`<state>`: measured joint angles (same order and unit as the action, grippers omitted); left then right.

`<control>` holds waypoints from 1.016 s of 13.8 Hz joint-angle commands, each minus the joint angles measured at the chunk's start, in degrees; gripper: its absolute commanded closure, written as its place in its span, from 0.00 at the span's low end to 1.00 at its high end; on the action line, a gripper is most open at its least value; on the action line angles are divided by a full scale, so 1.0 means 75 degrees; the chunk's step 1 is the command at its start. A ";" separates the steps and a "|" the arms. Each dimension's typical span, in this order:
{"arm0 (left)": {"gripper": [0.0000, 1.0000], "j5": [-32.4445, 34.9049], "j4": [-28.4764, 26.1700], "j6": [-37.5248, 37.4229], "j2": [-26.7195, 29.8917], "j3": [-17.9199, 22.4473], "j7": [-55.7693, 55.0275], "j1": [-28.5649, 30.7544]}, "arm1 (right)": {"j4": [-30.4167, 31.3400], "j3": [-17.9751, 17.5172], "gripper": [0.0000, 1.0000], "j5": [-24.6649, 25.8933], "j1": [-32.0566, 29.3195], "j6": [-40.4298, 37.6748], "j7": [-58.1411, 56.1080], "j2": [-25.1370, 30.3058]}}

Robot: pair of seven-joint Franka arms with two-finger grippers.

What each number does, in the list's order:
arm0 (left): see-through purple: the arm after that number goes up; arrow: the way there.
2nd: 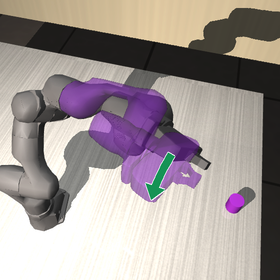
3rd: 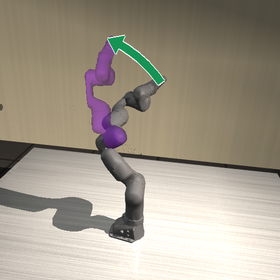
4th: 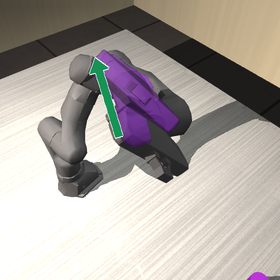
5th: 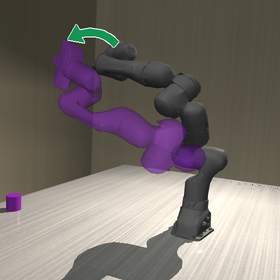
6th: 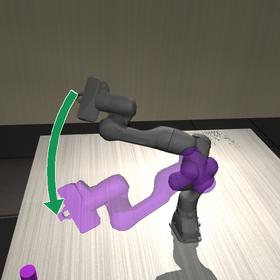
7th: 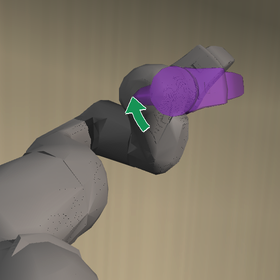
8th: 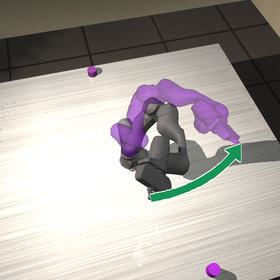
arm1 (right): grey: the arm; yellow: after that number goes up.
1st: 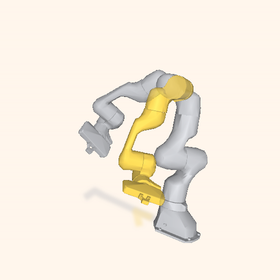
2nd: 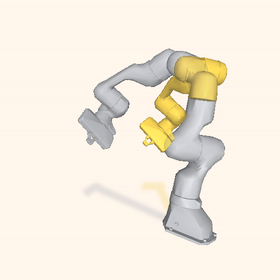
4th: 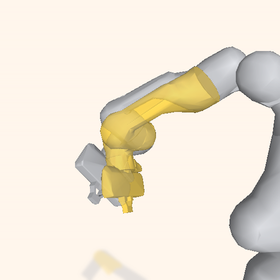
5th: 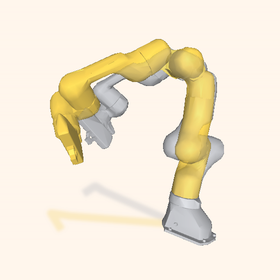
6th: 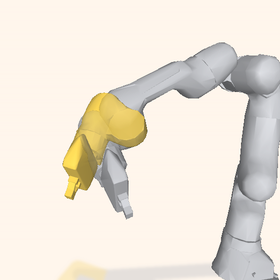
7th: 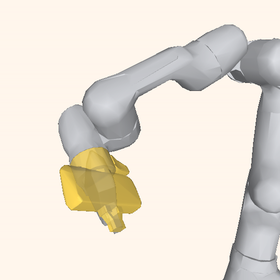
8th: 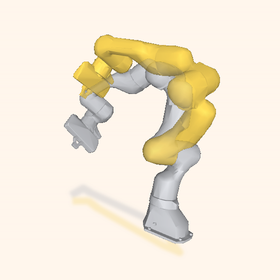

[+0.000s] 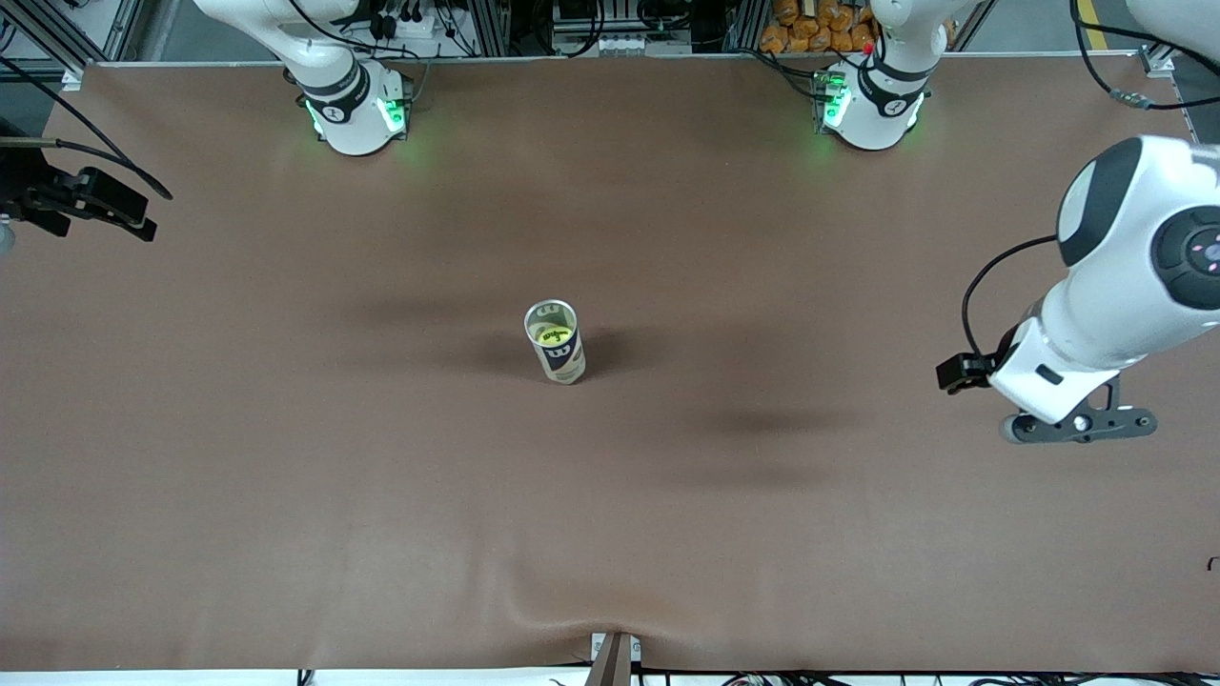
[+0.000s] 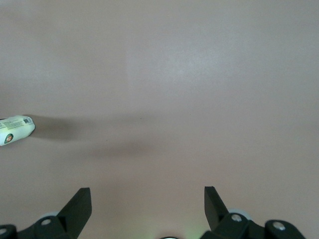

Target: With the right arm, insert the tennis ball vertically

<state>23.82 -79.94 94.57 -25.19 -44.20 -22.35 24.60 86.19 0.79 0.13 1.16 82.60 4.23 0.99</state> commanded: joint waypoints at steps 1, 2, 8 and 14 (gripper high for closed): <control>0.00 -0.0317 0.0041 -0.0363 0.0368 -0.0059 0.0086 0.0376 | 0.0004 0.0035 0.00 -0.0087 0.0021 -0.0032 -0.0049 0.0043; 0.00 -0.0340 0.0041 -0.0364 0.0544 -0.0024 0.0109 0.0435 | 0.0016 0.0035 0.00 -0.0087 0.0021 -0.0032 -0.0060 0.0043; 0.00 -0.1040 0.0053 -0.0973 0.1201 -0.0223 0.0156 0.0517 | 0.0005 0.0035 0.00 -0.0087 -0.0002 -0.0033 -0.0060 0.0043; 0.00 -0.1712 0.0006 -0.1277 0.2021 0.0559 0.0272 0.0203 | 0.0016 0.0035 0.00 -0.0099 0.0010 -0.0044 -0.0060 0.0043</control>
<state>12.68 -79.00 86.75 -13.54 -43.38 -21.94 27.71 86.22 0.81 0.12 1.16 82.56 4.23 0.99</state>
